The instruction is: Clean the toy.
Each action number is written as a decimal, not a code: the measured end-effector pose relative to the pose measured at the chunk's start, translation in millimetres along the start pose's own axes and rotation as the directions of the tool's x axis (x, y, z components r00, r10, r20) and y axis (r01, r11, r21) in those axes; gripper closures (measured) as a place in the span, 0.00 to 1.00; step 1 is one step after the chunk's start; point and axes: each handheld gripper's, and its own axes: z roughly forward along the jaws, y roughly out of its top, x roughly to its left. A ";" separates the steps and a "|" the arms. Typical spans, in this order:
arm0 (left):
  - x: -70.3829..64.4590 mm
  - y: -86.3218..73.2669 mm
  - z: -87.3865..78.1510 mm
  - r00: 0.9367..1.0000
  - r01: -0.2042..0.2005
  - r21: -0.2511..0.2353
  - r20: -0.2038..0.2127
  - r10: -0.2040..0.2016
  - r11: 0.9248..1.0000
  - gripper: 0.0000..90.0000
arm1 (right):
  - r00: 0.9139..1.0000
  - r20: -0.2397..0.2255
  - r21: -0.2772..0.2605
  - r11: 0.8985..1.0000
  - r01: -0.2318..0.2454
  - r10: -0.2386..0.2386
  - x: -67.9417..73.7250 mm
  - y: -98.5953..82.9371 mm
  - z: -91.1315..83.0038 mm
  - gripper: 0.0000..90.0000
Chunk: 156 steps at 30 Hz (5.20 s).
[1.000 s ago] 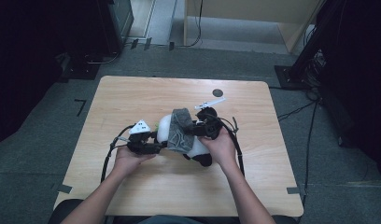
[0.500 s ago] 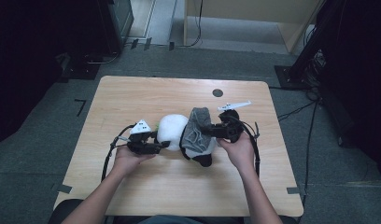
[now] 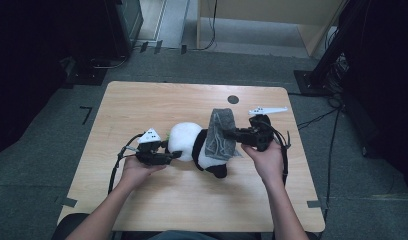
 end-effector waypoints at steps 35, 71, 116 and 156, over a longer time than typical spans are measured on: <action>-0.3 1.6 1.0 1.000 0.019 0.026 -0.006 -0.019 0.999 0.41 | 0.996 0.011 0.257 0.963 0.084 -0.090 28.0 16.3 107.0 0.81; -5.2 1.8 0.1 1.000 -0.009 0.051 -0.018 0.010 0.999 0.41 | 0.969 0.242 0.101 0.995 0.019 -0.043 -23.6 -48.2 5.5 0.83; -4.9 -0.6 0.5 1.000 0.011 0.042 -0.020 -0.011 0.999 0.42 | 0.968 0.239 0.013 0.996 -0.088 0.082 -64.0 -65.4 -23.3 0.85; -5.1 -0.6 1.3 0.999 0.030 0.040 -0.014 -0.029 0.999 0.41 | 0.975 0.218 0.097 0.995 0.018 -0.039 -40.6 -60.7 15.5 0.85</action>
